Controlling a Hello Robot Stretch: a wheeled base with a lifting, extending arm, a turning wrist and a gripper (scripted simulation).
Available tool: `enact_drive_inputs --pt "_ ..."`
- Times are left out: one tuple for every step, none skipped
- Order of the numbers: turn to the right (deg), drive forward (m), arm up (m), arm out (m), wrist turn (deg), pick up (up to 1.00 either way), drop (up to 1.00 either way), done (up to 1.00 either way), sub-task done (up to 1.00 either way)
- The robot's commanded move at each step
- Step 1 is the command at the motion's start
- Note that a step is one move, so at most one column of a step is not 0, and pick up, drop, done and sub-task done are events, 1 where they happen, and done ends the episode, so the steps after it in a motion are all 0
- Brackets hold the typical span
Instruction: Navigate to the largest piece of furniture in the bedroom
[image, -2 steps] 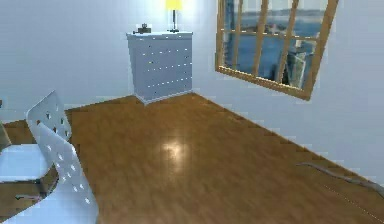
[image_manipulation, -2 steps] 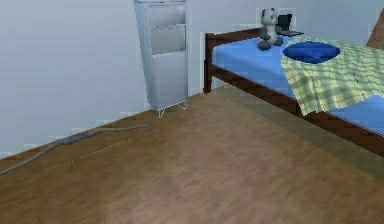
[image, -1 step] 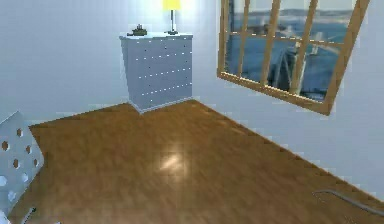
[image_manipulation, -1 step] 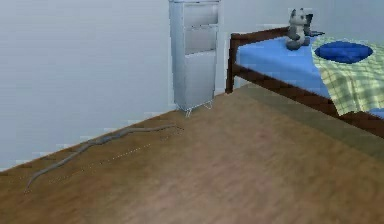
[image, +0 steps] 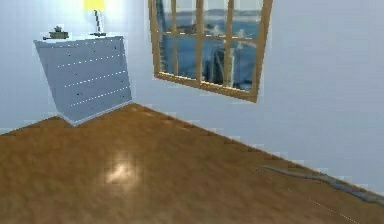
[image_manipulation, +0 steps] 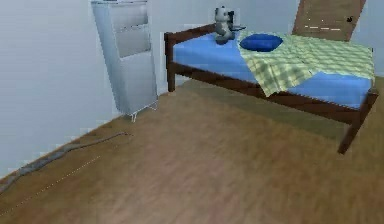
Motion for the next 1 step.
enact_drive_inputs --pt "0.0 0.45 0.0 0.0 0.0 0.0 0.0 0.0 0.0"
